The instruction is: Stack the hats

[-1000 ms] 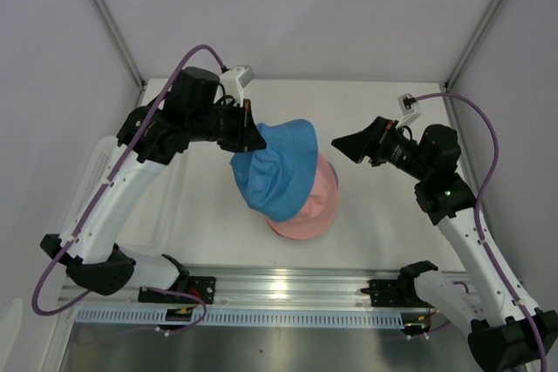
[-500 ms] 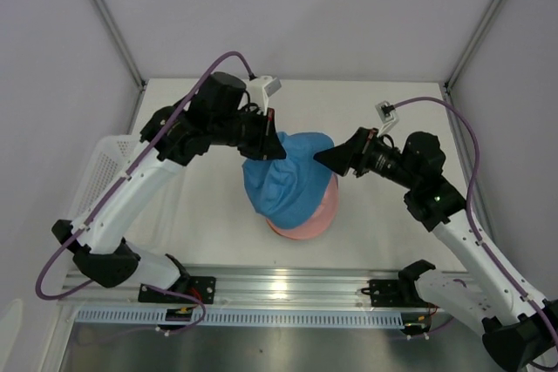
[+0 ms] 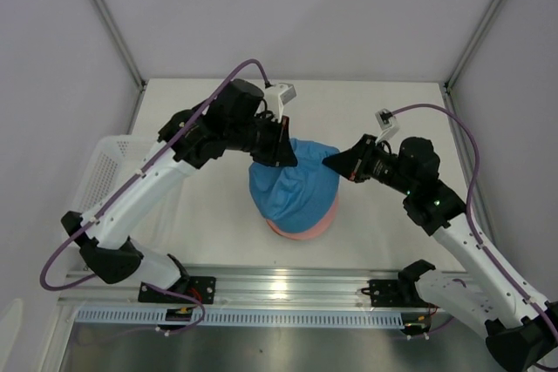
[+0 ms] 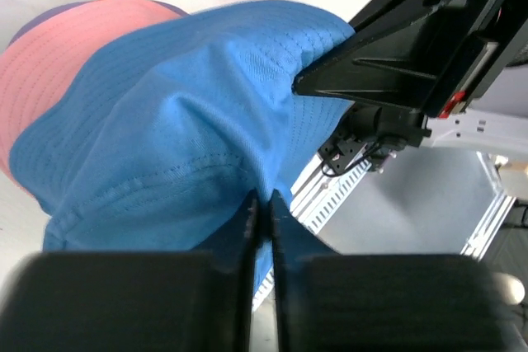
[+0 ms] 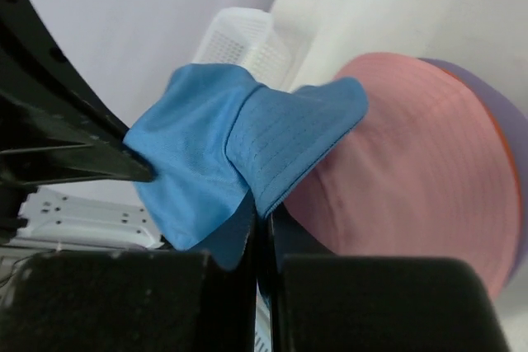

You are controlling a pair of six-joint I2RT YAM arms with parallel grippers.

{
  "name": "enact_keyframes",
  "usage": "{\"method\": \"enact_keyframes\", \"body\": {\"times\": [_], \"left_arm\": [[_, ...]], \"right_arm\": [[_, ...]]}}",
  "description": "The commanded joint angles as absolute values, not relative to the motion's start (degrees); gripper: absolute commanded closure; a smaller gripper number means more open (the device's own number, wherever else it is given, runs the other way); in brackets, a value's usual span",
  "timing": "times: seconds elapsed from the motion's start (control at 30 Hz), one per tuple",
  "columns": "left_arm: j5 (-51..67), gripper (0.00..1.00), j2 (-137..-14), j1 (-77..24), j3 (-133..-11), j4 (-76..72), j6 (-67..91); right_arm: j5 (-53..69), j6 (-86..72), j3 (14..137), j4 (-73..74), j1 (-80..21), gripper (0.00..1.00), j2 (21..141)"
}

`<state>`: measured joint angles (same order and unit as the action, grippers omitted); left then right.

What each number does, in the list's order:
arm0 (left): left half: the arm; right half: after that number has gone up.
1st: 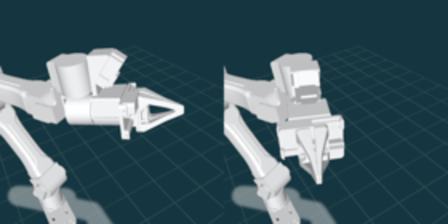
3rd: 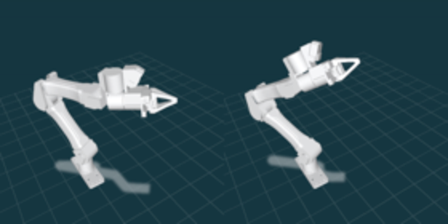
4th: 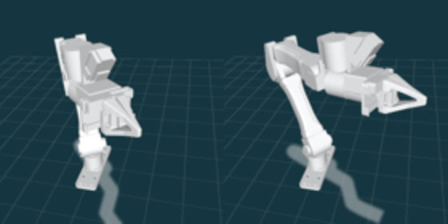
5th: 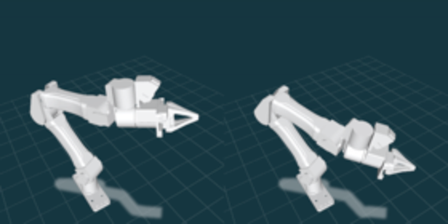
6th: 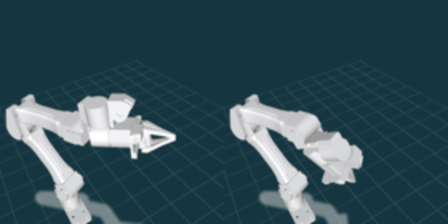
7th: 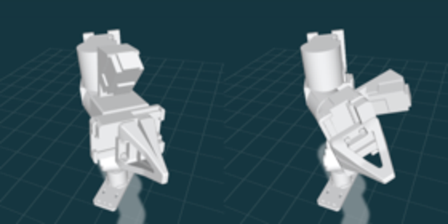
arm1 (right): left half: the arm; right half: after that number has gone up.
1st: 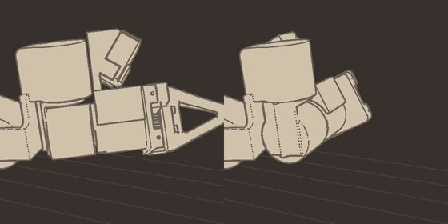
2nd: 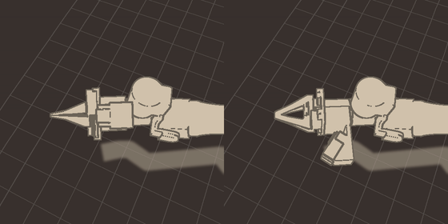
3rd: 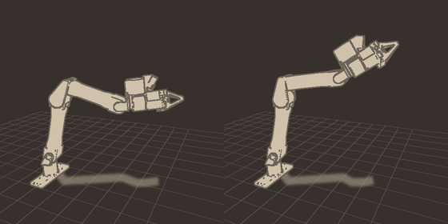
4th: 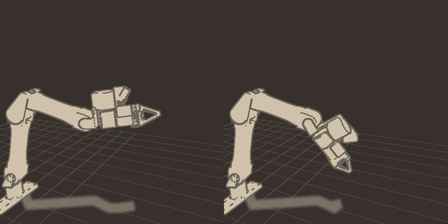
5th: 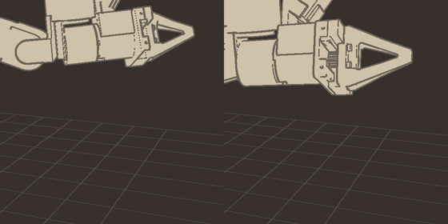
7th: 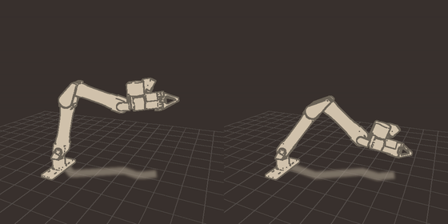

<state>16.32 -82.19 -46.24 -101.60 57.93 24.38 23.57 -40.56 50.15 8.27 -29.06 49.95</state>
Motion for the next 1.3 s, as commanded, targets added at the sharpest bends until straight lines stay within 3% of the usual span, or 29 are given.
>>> {"method": "enact_keyframes", "body": {"times": [0.0,0.07,0.1,0.17,0.27,0.4,0.63,0.93,1.0,1.03,1.27], "left_arm": [[13.2,0.84,-82.8,-47.3,-101.6,57.2,25.2],[11.8,0.67,-82.4,-47.3,-101.6,57.7,25.2],[9.5,0.46,-82.0,-47.3,-101.7,57.8,25.4],[6.3,0.22,-80.5,-47.3,-101.6,58.1,25.6],[2.3,0.01,-78.1,-46.7,-101.9,58.7,26.5],[0.5,0.00,-74.5,-42.6,-99.1,59.1,29.3],[2.0,0.01,-66.1,-35.3,-78.9,49.1,37.3],[6.8,0.02,-67.3,-33.9,-65.3,35.3,44.1],[8.2,0.07,-67.8,-33.8,-64.1,33.1,46.0],[8.8,0.16,-68.2,-33.8,-63.1,32.3,46.6],[11.3,0.41,-67.9,-33.1,-56.0,23.0,51.8]], "right_arm": [[15.0,-37.2,51.3,16.6,-29.4,1.00,48.2],[11.6,-36.0,51.3,19.8,-29.4,1.00,46.8],[10.8,-34.8,51.2,20.3,-29.4,1.00,46.2],[9.6,-33.7,50.0,21.5,-29.4,1.00,44.7],[7.7,-32.0,47.5,21.0,-29.3,1.00,43.2],[7.9,-33.7,42.9,17.6,-28.8,1.00,43.2],[6.6,-37.2,32.0,10.7,-28.3,1.00,44.7],[5.7,-39.7,26.2,10.3,-26.3,1.00,39.1],[5.5,-39.3,27.2,11.0,-26.1,0.99,38.1],[5.5,-39.1,27.4,11.4,-26.2,0.98,37.9],[6.3,-39.4,27.2,10.5,-26.0,0.98,38.5]]}}
